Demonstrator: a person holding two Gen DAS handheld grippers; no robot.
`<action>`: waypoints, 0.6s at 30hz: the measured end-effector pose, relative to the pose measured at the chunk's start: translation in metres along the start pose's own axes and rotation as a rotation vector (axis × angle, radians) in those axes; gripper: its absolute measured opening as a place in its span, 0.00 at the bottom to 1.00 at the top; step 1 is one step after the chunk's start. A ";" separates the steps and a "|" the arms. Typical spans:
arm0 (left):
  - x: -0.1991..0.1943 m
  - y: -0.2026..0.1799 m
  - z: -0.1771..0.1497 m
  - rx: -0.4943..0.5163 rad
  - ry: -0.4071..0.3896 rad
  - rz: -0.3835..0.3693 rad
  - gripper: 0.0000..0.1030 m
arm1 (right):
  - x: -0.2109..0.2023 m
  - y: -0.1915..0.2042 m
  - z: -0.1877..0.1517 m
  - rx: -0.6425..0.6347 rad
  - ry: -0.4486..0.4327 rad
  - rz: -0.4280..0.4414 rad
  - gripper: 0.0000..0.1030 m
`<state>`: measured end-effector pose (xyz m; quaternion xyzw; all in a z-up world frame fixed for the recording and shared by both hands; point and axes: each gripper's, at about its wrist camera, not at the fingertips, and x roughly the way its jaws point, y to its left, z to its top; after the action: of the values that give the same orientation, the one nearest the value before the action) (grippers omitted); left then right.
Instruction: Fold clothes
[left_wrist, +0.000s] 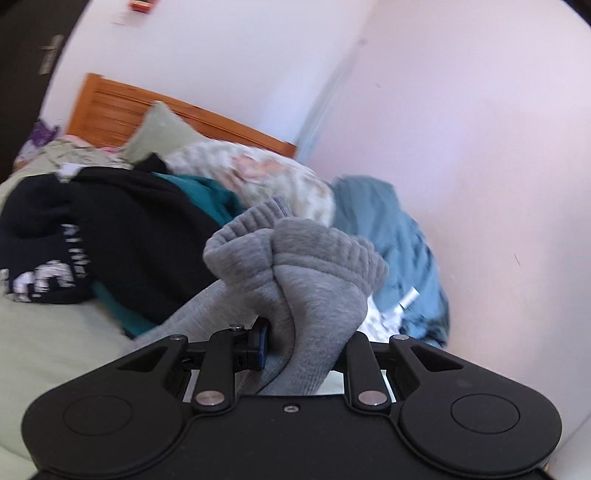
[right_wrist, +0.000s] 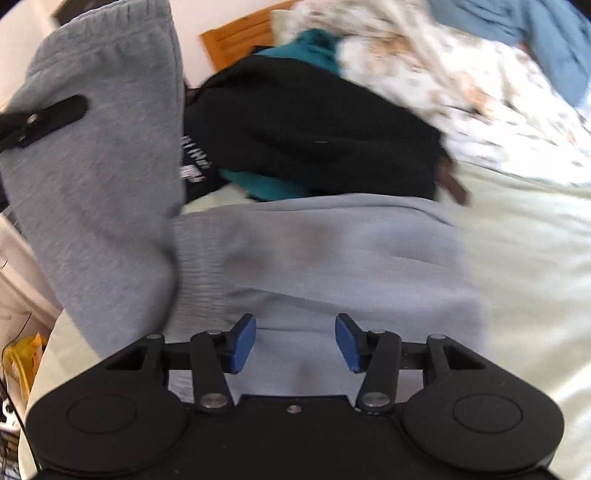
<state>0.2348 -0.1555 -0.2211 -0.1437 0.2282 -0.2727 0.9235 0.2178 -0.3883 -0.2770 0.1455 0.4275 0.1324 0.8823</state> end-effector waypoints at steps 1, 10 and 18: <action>0.007 -0.008 -0.006 0.008 0.013 -0.008 0.21 | -0.005 -0.014 0.001 0.019 -0.001 -0.018 0.48; 0.075 -0.074 -0.082 0.195 0.198 -0.013 0.21 | -0.043 -0.093 0.002 0.015 0.001 -0.031 0.48; 0.099 -0.091 -0.144 0.383 0.327 0.048 0.22 | -0.066 -0.132 0.009 0.047 0.019 -0.022 0.54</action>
<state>0.1970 -0.3055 -0.3425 0.0854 0.3223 -0.3084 0.8909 0.1996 -0.5348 -0.2735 0.1600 0.4407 0.1139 0.8759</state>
